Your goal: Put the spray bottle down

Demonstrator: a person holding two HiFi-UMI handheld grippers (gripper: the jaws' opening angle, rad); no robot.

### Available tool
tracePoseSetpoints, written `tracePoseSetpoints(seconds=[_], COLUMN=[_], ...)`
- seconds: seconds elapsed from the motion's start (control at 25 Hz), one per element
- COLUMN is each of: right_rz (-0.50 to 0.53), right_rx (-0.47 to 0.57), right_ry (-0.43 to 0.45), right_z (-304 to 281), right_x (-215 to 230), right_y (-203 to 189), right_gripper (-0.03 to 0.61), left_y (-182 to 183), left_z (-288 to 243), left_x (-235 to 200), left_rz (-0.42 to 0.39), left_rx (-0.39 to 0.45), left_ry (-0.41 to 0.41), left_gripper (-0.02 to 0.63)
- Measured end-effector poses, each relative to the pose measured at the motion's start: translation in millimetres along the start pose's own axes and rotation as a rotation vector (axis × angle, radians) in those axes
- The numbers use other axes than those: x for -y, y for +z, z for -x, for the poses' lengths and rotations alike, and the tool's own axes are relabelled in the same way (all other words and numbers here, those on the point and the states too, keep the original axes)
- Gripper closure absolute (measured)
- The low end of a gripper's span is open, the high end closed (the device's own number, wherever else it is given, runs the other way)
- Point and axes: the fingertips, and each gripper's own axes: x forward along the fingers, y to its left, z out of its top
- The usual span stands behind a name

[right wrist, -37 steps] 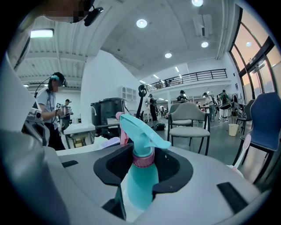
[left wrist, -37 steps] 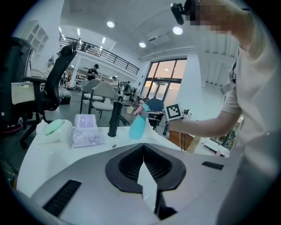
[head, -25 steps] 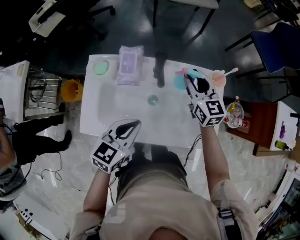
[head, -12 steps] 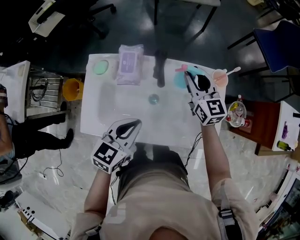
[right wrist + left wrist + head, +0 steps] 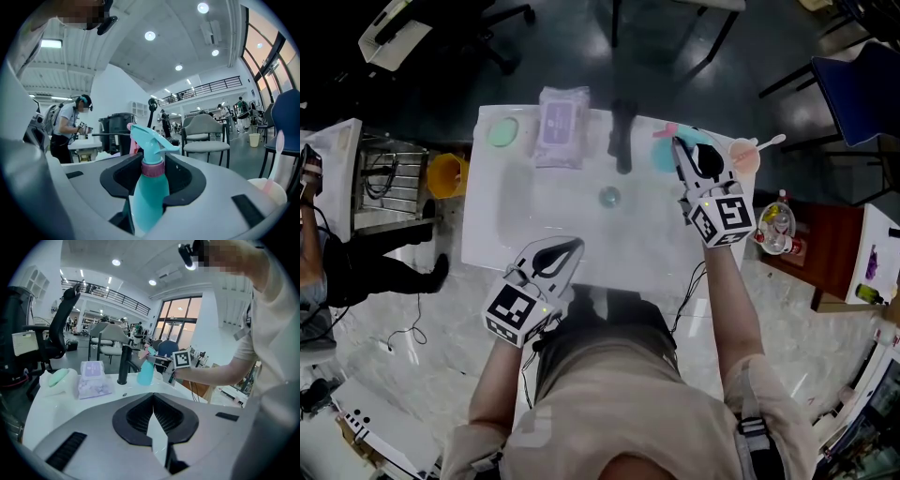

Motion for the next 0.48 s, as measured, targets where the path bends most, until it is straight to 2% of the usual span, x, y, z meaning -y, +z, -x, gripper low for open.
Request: tracePoseSetpoints(seconds=[0.48], right_rz=[-0.014], right_rx=[0.051], right_ry=[0.015], right_z=[-6.3], right_x=[0.0], right_y=[1.9], right_gripper=[0.420], left_y=[-1.4], left_z=[-0.4], left_x=[-1.4], left_rz=[0.004], left_rx=[-0.006], left_ry=[0.008], left_gripper=[0.604])
